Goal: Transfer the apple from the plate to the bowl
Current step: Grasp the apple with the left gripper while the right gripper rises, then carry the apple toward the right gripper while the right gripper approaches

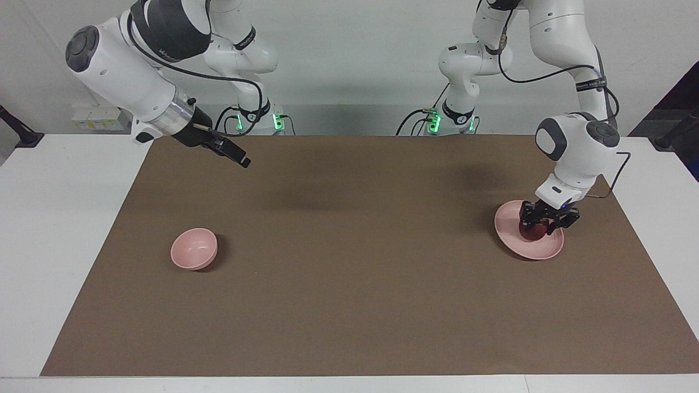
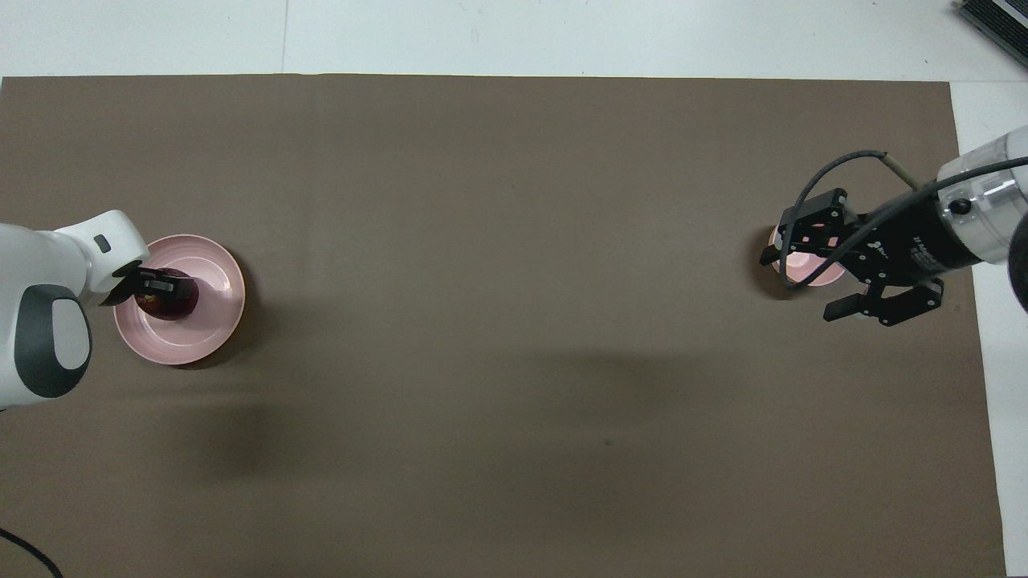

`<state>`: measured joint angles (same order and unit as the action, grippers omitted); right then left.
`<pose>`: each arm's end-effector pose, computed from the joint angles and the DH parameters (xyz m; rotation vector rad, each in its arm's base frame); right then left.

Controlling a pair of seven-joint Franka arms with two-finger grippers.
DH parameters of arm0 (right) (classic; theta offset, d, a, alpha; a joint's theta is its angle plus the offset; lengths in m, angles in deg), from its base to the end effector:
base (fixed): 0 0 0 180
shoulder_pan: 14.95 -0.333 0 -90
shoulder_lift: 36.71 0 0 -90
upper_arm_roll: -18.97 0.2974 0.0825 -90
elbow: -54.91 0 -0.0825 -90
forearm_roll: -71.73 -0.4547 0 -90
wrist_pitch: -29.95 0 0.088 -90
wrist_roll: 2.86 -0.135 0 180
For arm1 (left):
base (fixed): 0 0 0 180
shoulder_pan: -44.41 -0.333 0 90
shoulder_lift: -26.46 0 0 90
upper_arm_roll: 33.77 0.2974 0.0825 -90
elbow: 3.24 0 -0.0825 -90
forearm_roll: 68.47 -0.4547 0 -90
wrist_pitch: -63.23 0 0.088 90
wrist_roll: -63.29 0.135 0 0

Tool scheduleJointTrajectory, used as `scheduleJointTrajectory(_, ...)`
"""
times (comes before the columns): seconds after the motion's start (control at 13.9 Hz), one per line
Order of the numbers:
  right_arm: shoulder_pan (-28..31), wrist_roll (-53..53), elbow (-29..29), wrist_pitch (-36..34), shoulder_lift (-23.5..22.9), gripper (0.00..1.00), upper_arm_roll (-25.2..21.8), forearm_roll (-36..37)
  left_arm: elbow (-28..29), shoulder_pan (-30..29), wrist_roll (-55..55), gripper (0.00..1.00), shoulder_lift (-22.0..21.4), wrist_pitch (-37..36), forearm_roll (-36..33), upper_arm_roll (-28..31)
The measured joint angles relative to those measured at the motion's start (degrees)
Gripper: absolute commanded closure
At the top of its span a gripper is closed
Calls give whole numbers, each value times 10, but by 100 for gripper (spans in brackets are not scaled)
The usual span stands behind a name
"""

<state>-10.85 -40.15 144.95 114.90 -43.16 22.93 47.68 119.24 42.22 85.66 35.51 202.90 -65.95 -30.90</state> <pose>0.6372 0.0547 0.5128 -2.6146 0.8930 0.4564 0.6272 0.0549 0.2530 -3.0933 0.4230 -0.2248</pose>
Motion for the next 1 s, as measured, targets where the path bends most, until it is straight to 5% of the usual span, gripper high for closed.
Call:
scheduleJointTrajectory(0.36, -2, -104, 4, 10, -11, 0, 0, -79, -38, 16, -6, 100, -40, -75, 13, -19)
scheduleJointTrajectory(0.57, -3, -156, 22, 21, -13, 0, 0, -141, -73, 64, -39, 100, -63, -136, 90, -23)
scheduleJointTrajectory(1.0, -23, -179, 90, 77, -14, 0, 0, -239, -85, 163, -140, 100, -66, -142, 240, -25)
